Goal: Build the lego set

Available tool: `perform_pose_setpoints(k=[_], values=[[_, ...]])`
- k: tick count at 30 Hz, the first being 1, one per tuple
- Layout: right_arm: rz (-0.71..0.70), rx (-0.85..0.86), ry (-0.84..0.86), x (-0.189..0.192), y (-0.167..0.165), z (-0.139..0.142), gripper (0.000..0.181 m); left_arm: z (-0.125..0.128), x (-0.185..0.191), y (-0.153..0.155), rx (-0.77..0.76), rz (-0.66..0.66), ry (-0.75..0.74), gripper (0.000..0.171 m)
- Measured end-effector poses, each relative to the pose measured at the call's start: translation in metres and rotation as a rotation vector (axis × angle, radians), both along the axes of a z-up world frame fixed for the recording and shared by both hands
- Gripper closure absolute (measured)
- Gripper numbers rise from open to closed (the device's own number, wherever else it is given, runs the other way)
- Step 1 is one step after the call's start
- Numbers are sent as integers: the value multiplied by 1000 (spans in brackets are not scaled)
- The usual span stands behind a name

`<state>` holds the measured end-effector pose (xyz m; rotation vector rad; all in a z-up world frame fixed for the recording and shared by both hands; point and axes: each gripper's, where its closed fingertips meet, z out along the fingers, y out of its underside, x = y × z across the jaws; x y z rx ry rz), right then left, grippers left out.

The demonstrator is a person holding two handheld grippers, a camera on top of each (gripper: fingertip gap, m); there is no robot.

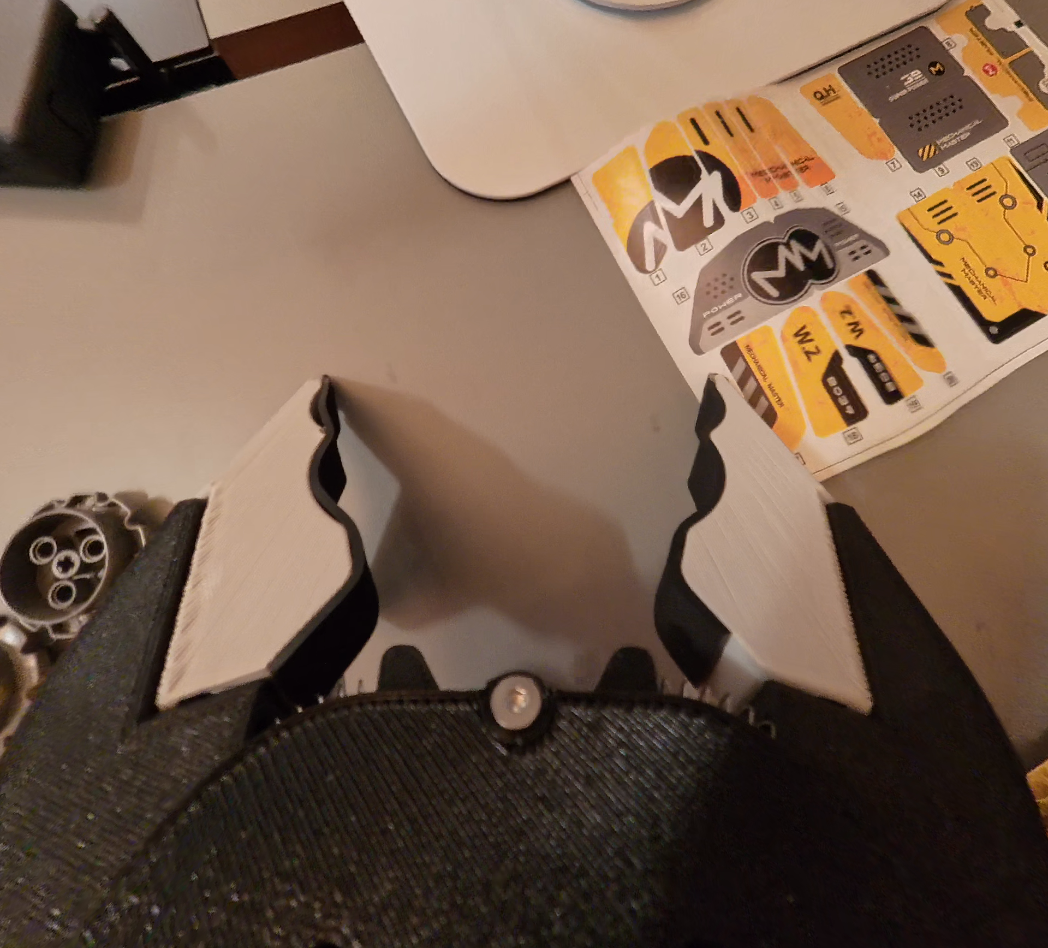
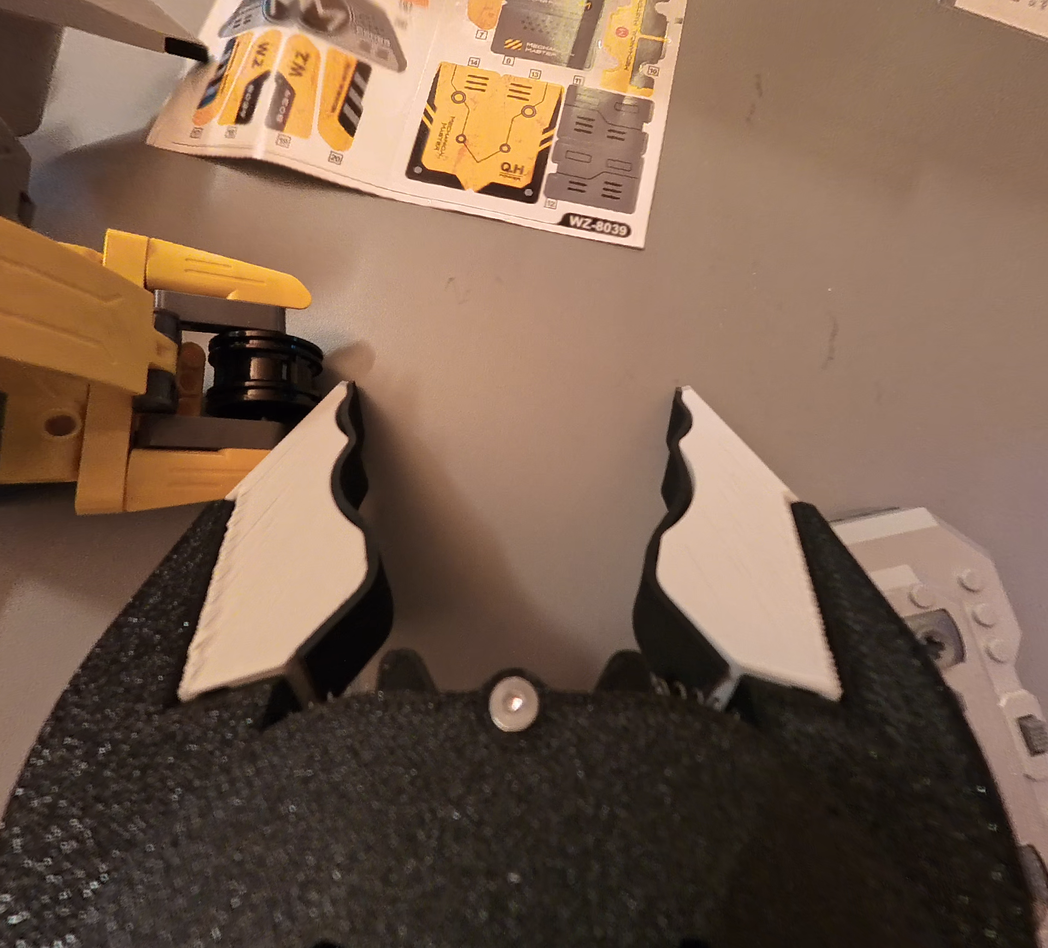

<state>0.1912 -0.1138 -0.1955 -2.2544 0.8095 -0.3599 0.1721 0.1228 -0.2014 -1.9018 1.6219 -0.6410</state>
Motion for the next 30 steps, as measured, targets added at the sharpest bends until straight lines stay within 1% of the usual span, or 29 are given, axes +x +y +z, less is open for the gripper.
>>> perform_pose_setpoints(k=[2,3,5,6,7,8,9,10,11,12,13,14,15,16,18,19,20,21,22,23,24,25,26,27,28,29,30], values=[[-2,0,0,0,0,0,74,0,0,-2,-12,-13,-3,48],[-2,1,1,1,0,-1,74,0,1,-5,-21,-39,-4,44],[-1,2,0,4,0,-2,74,-3,-1,-13,-25,-154,29,27],[0,2,0,4,0,-2,74,-5,-4,-14,-7,-210,67,22],[-1,2,0,3,0,-2,74,-5,-4,-10,14,-224,104,23],[-2,3,0,3,0,-2,74,-3,-3,-5,21,-214,132,31],[-4,3,0,2,-1,-2,74,1,-5,4,4,-137,159,57],[-3,2,0,2,-2,-2,74,9,-8,14,-9,-47,191,111],[-3,2,0,1,-2,-2,74,20,-12,22,-32,29,229,113],[-2,2,1,1,-2,-2,74,32,-13,24,-76,54,238,115],[-2,2,2,0,-3,-2,74,49,-11,20,-133,37,191,82],[-1,1,3,0,-3,-2,74,70,-9,13,-188,-11,106,64],[-2,0,2,0,-4,-1,74,94,-9,9,-207,-63,9,64],[-2,-2,2,-1,-4,-1,74,117,-12,10,-172,-93,-83,63],[-1,-2,2,-1,-4,0,74,166,-27,8,-45,-169,-294,59],[-1,-3,0,-1,-4,1,74,187,-39,5,39,-211,-398,52],[-1,-3,-1,-1,-4,2,74,200,-55,2,129,-245,-480,42],[-1,-3,0,-1,-5,2,74,212,-71,1,218,-256,-572,37],[-1,-2,-1,-1,-4,3,74,225,-88,-1,308,-249,-693,38],[0,-4,-3,-1,-4,4,74,238,-104,-7,420,-285,-798,36],[-1,-4,-5,-1,-5,5,74,239,-119,-14,507,-319,-801,31],[-4,-1,-5,-2,-5,5,74,234,-132,-11,561,-286,-752,26],[-1,-3,-2,-3,-6,6,74,227,-144,-2,575,-198,-682,41],[16,-13,11,-6,-8,7,75,218,-156,3,565,-155,-612,61],[50,-28,33,-12,-10,9,80,213,-168,4,510,-131,-585,61],[65,-31,42,-16,-11,12,89,210,-179,-1,410,-126,-598,60],[67,-31,24,-19,-13,16,91,208,-189,-5,297,-122,-613,60]])
